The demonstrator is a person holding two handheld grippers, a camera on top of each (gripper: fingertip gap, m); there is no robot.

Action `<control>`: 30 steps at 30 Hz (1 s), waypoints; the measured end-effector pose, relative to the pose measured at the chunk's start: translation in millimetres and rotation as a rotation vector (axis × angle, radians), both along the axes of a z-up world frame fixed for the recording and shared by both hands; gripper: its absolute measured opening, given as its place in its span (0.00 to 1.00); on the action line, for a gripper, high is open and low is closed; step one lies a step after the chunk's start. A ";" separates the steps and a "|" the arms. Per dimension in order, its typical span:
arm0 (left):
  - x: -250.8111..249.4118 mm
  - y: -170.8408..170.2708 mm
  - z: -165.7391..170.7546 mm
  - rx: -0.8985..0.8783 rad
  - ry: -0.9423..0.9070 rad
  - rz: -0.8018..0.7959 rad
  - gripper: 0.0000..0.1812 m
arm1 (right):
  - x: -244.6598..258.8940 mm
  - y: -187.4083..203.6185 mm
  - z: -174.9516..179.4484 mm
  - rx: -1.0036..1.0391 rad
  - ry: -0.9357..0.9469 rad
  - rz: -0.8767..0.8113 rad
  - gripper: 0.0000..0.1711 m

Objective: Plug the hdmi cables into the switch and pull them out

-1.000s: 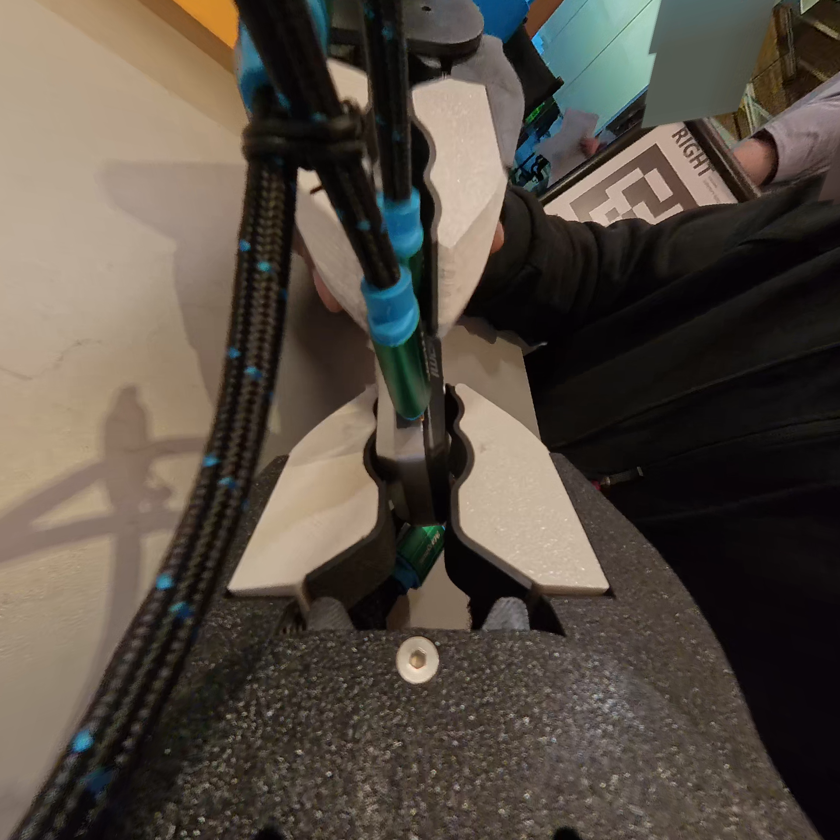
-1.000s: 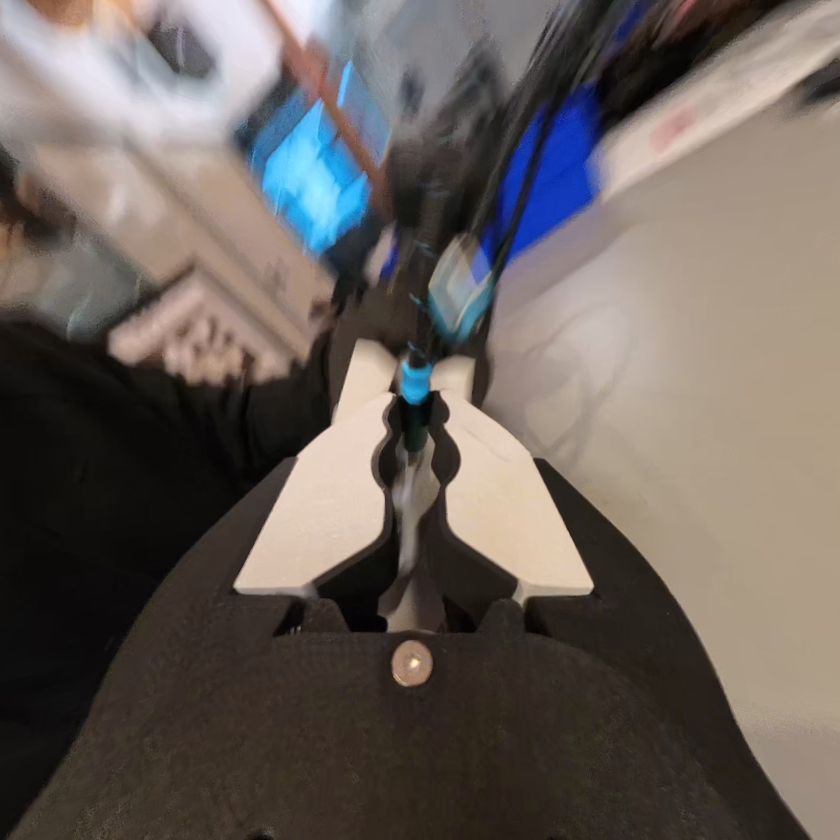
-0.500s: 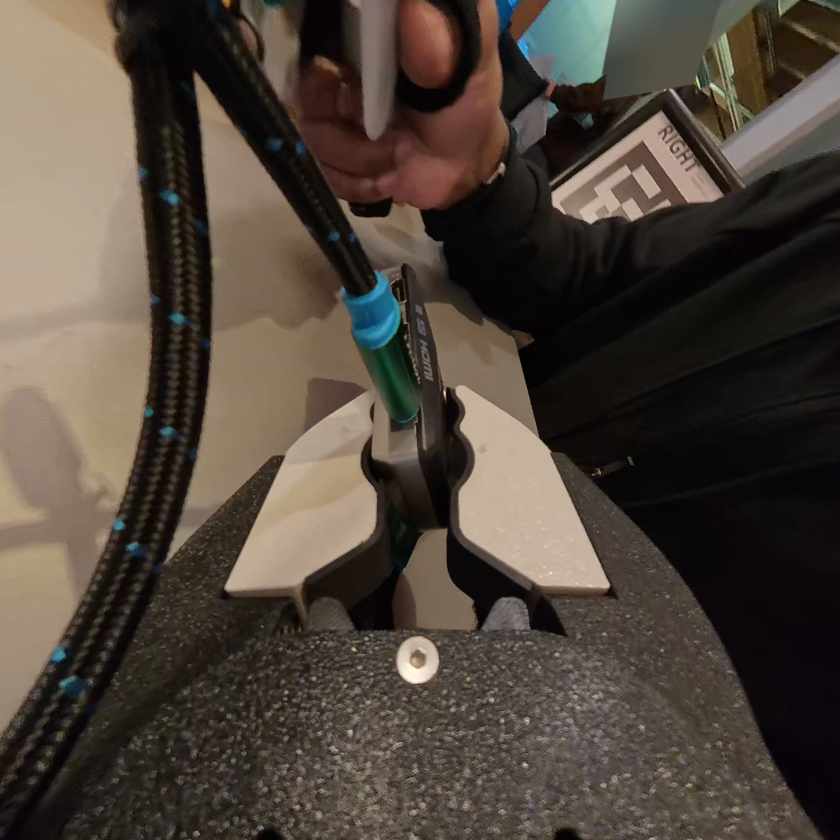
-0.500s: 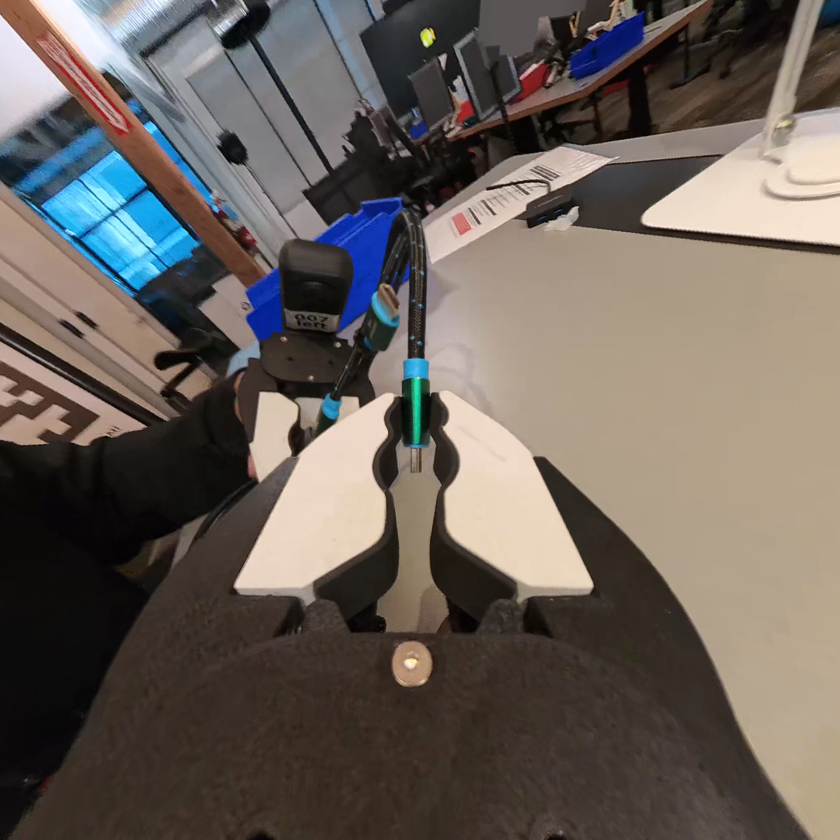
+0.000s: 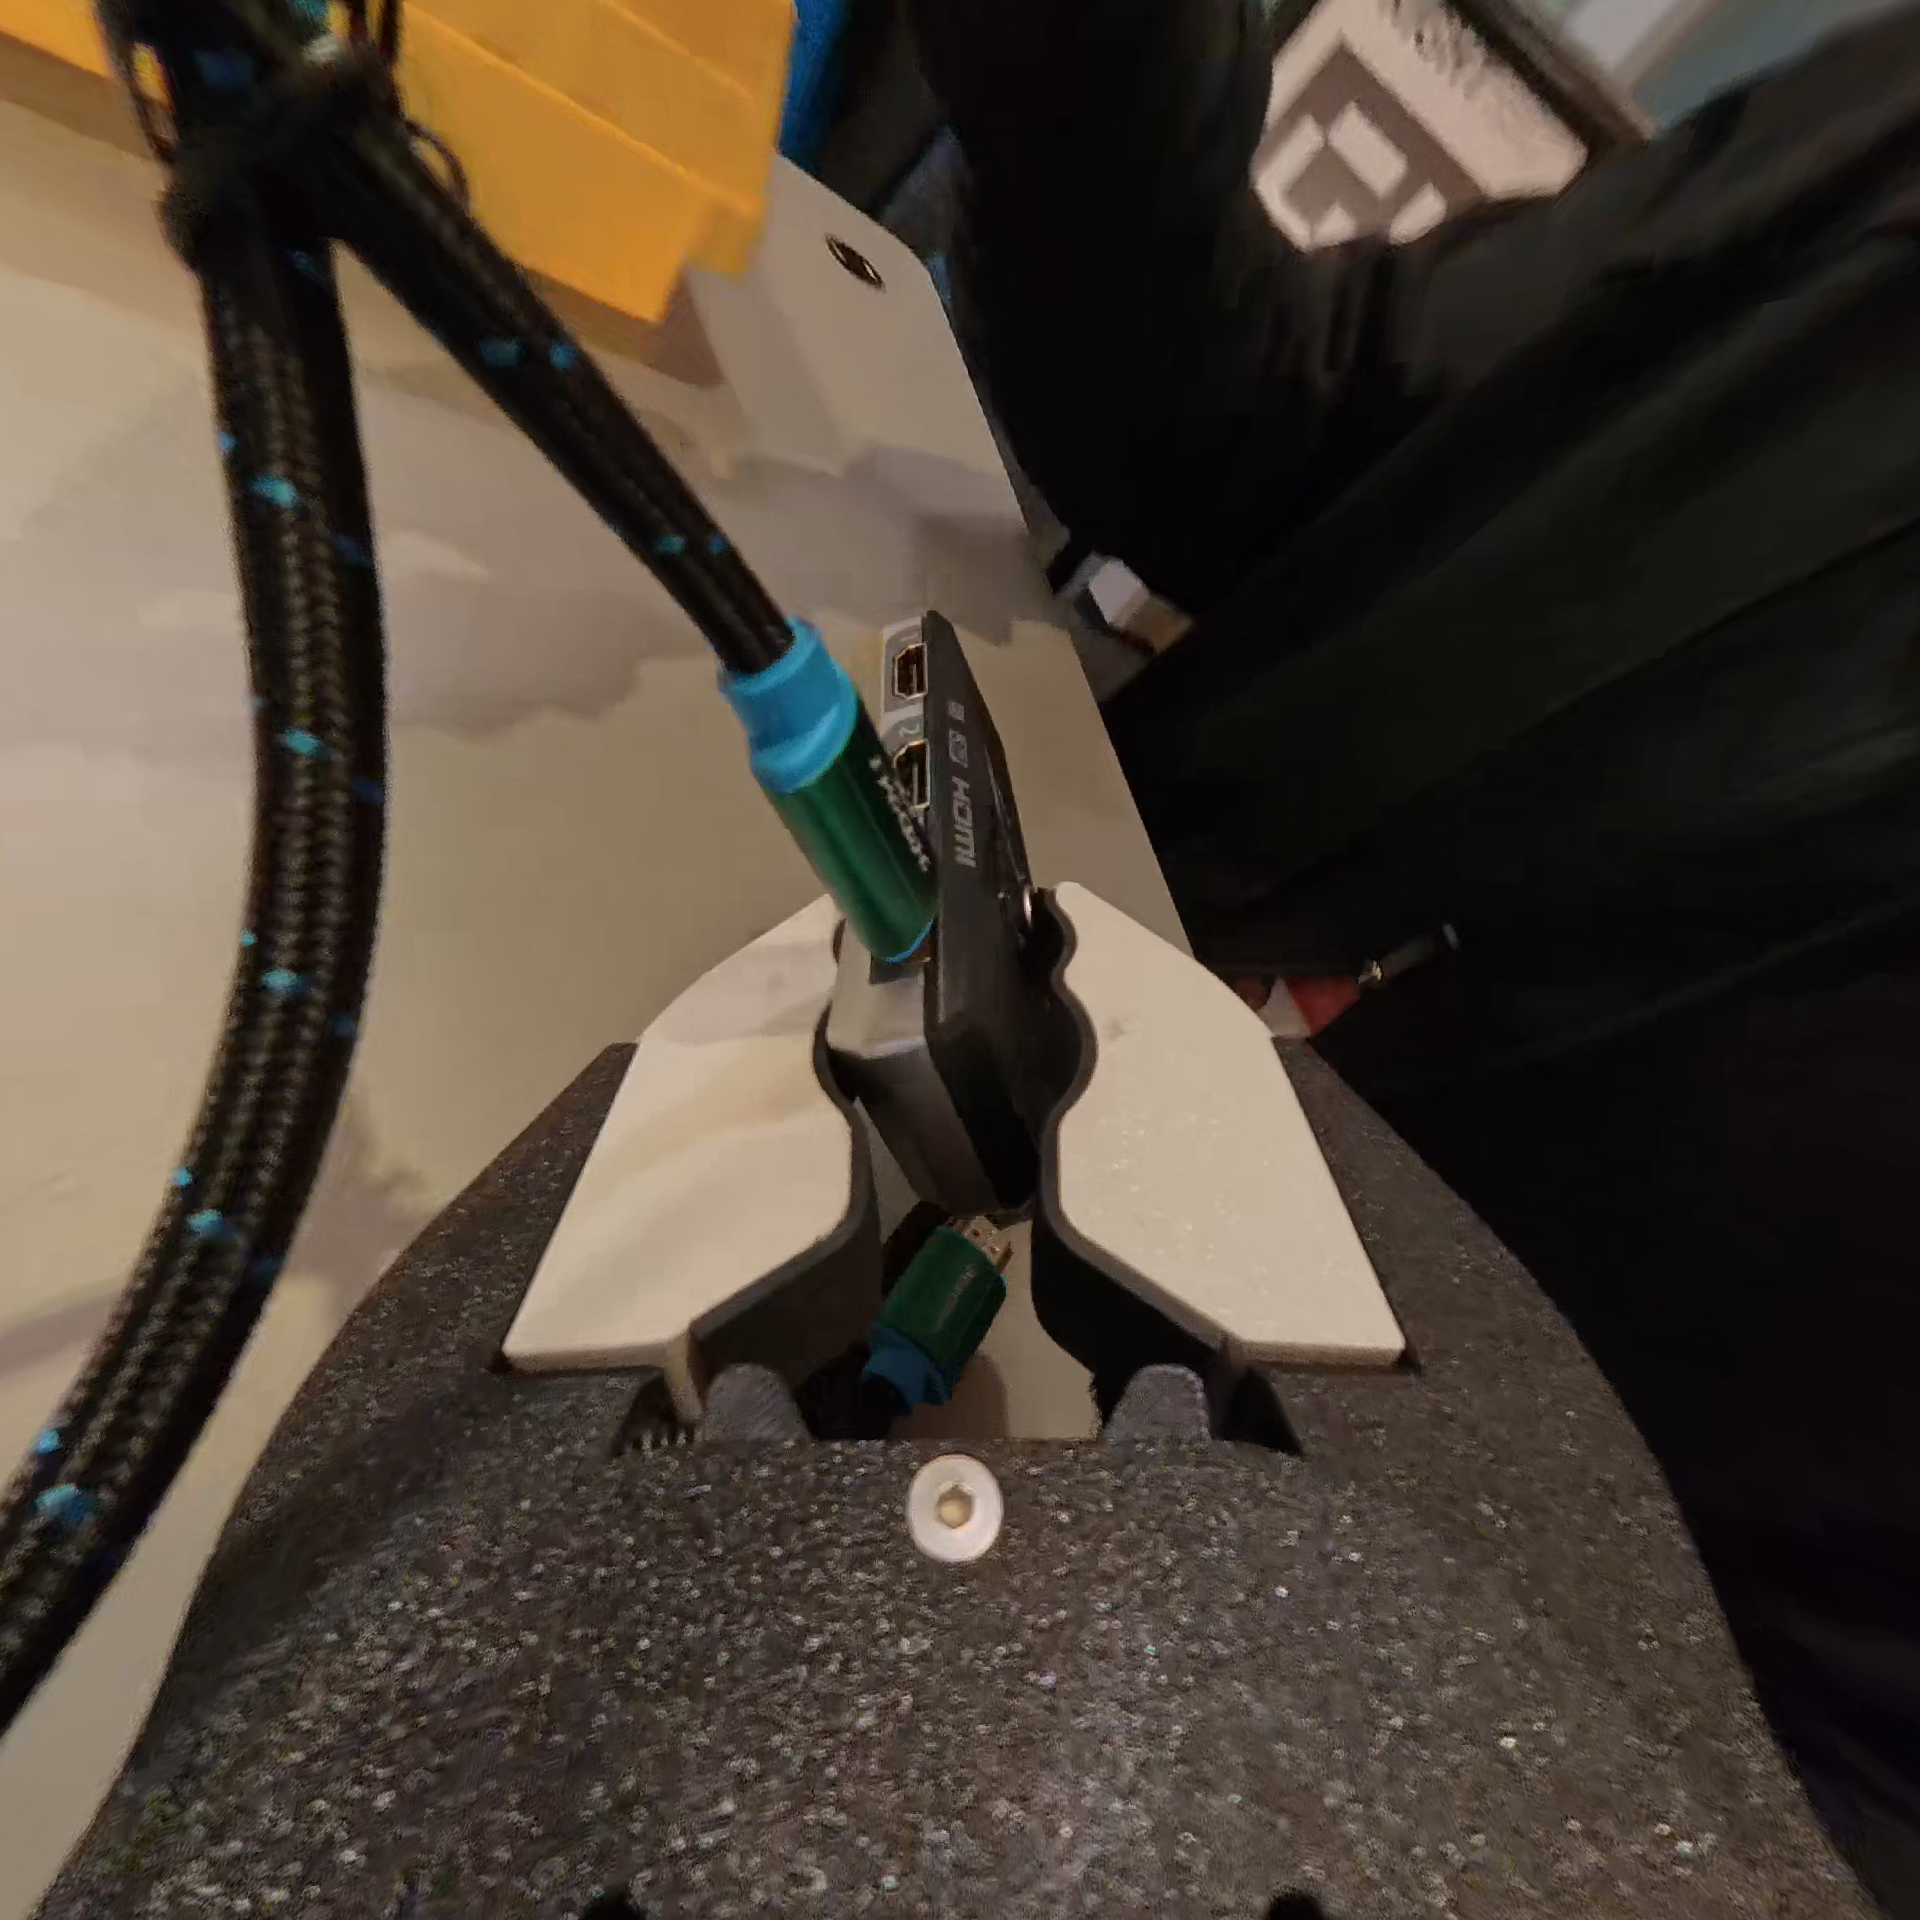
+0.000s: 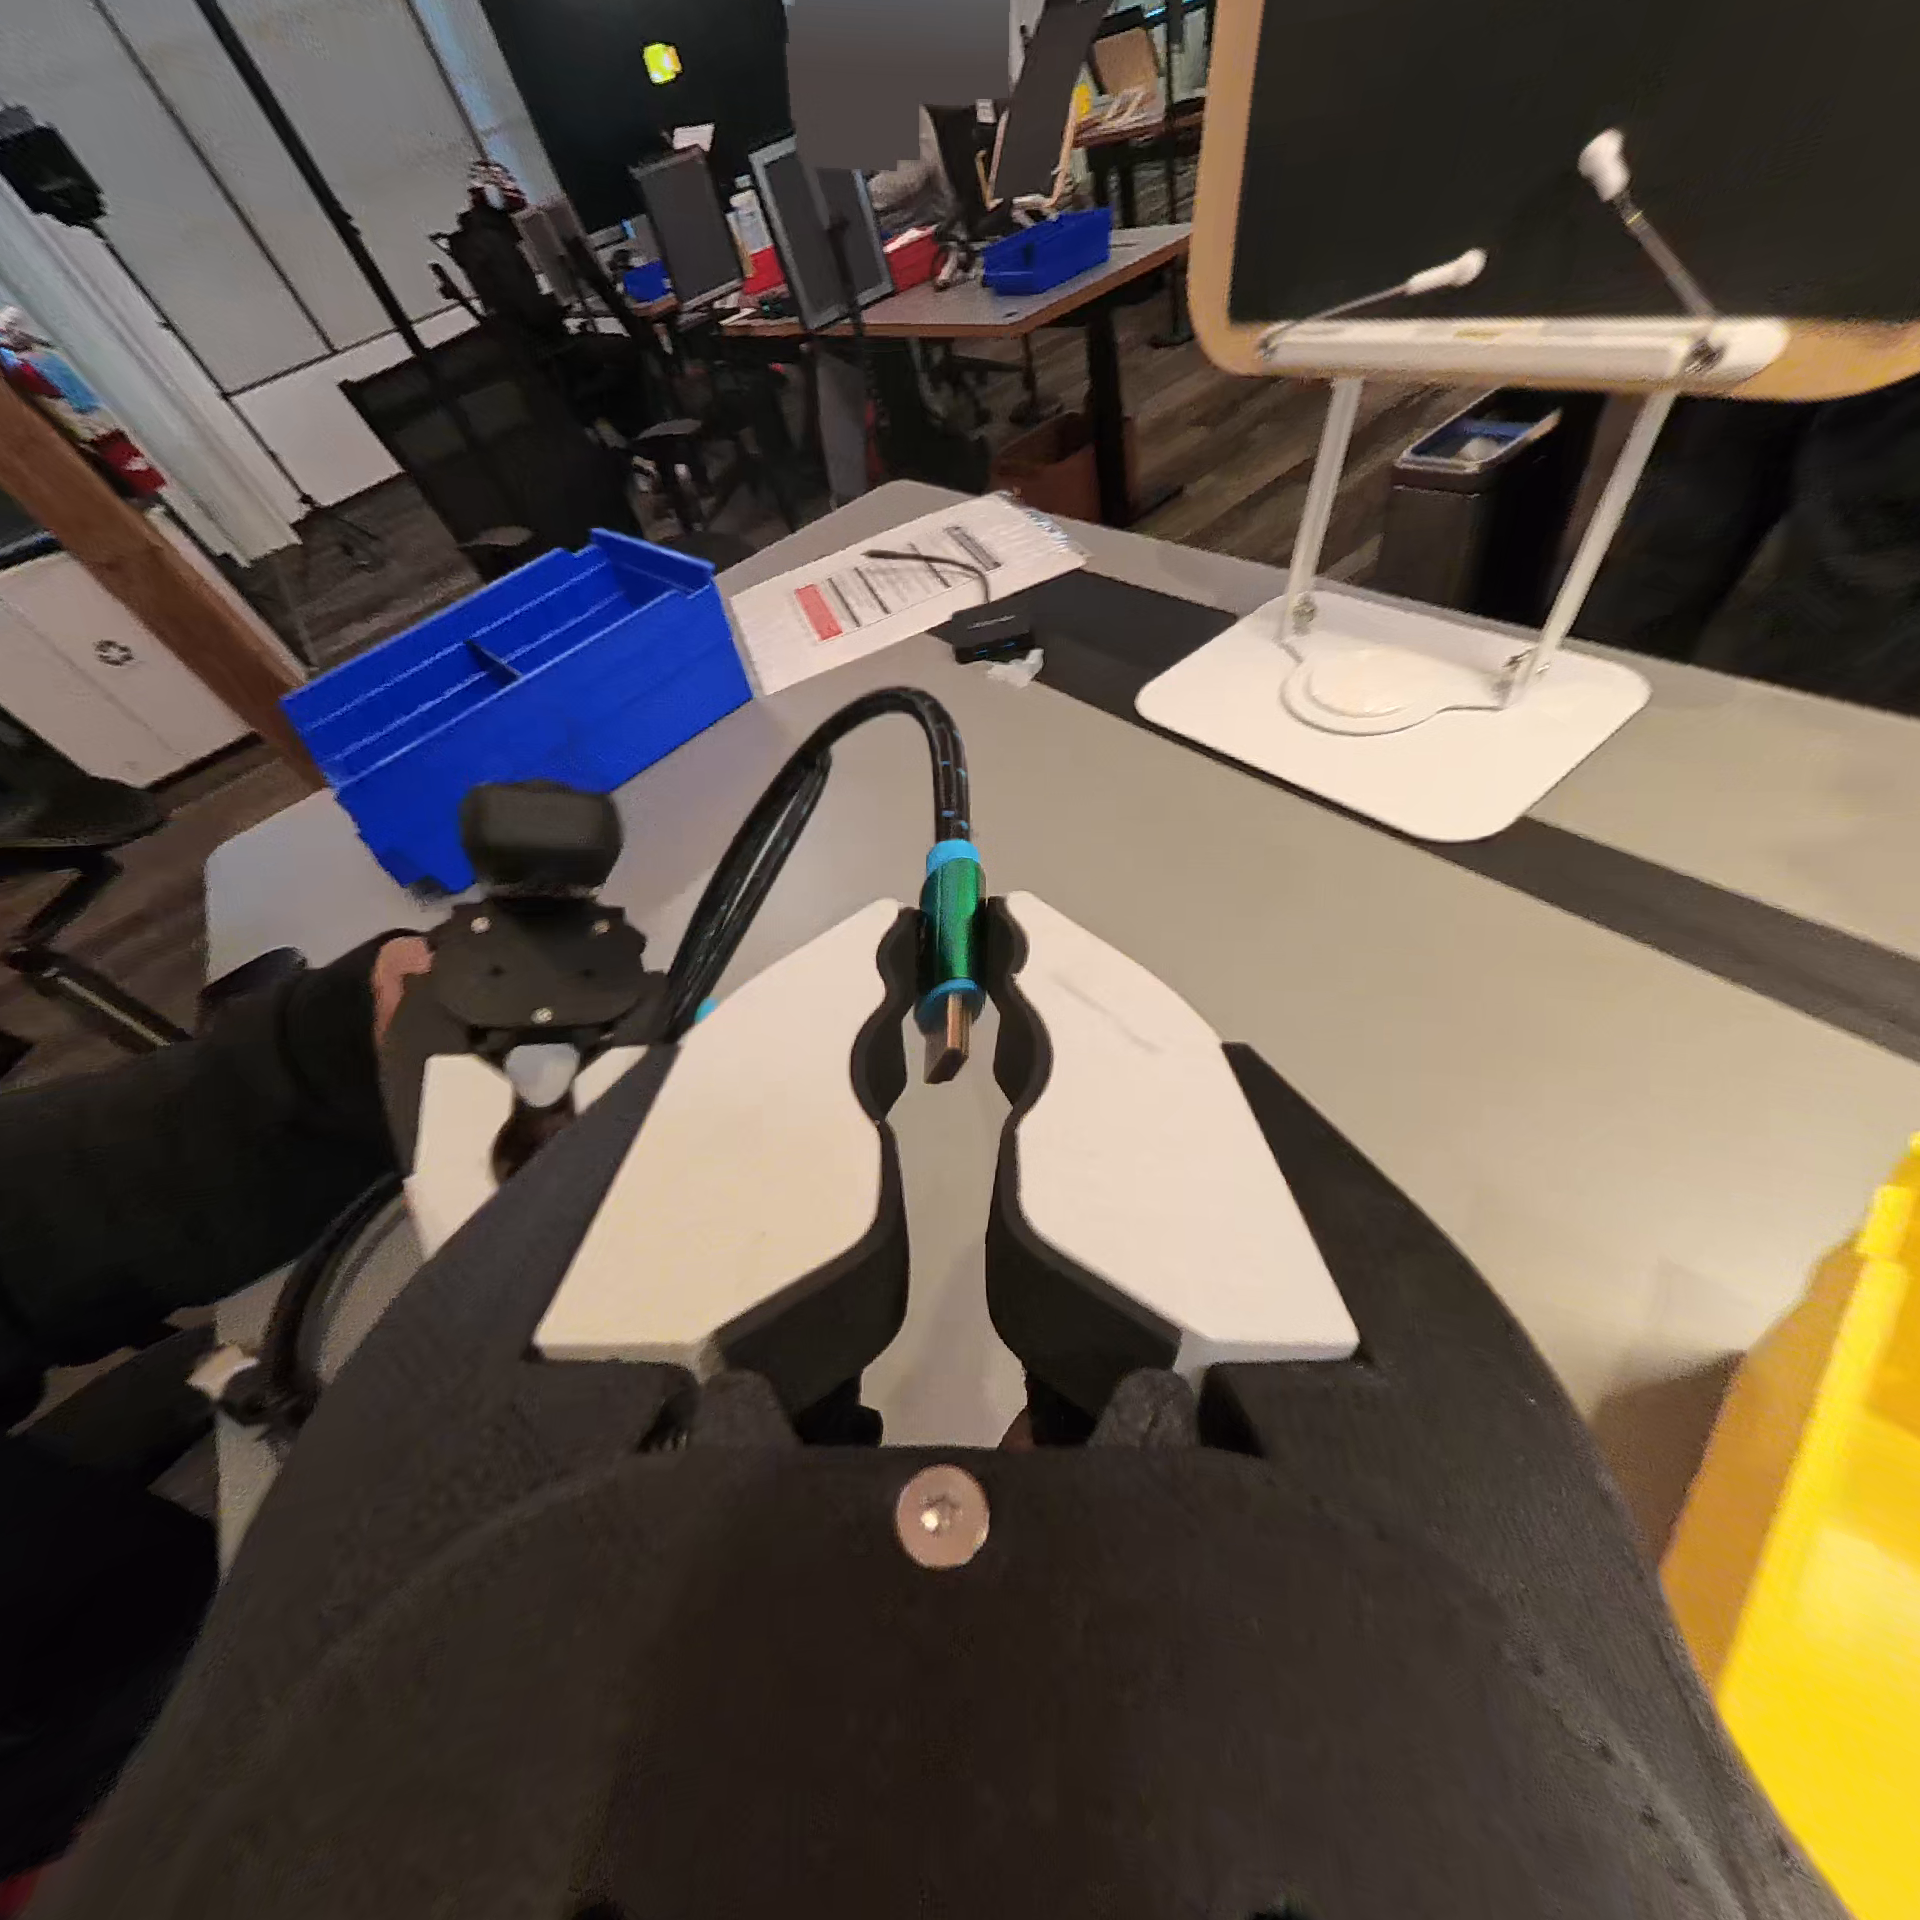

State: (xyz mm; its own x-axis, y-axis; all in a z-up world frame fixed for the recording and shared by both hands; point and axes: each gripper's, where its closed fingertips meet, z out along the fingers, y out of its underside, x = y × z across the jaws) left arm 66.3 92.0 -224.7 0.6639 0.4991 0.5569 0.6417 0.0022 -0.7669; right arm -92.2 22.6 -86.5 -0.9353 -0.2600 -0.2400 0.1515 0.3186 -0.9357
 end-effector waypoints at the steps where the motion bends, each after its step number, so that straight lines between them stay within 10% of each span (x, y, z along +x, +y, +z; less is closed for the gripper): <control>1: 3.2 4.8 -2.2 -0.026 0.009 -0.031 0.17 | -5.0 -0.5 4.2 0.000 0.021 -0.018 0.07; 19: 16.3 -7.3 20.3 -0.155 0.257 -0.044 0.17 | -83.9 9.0 55.6 -0.049 0.234 -0.330 0.07; 30: -4.2 -53.3 11.8 -0.154 0.196 0.191 0.17 | -116.7 129.4 177.2 -0.244 0.431 -0.479 0.07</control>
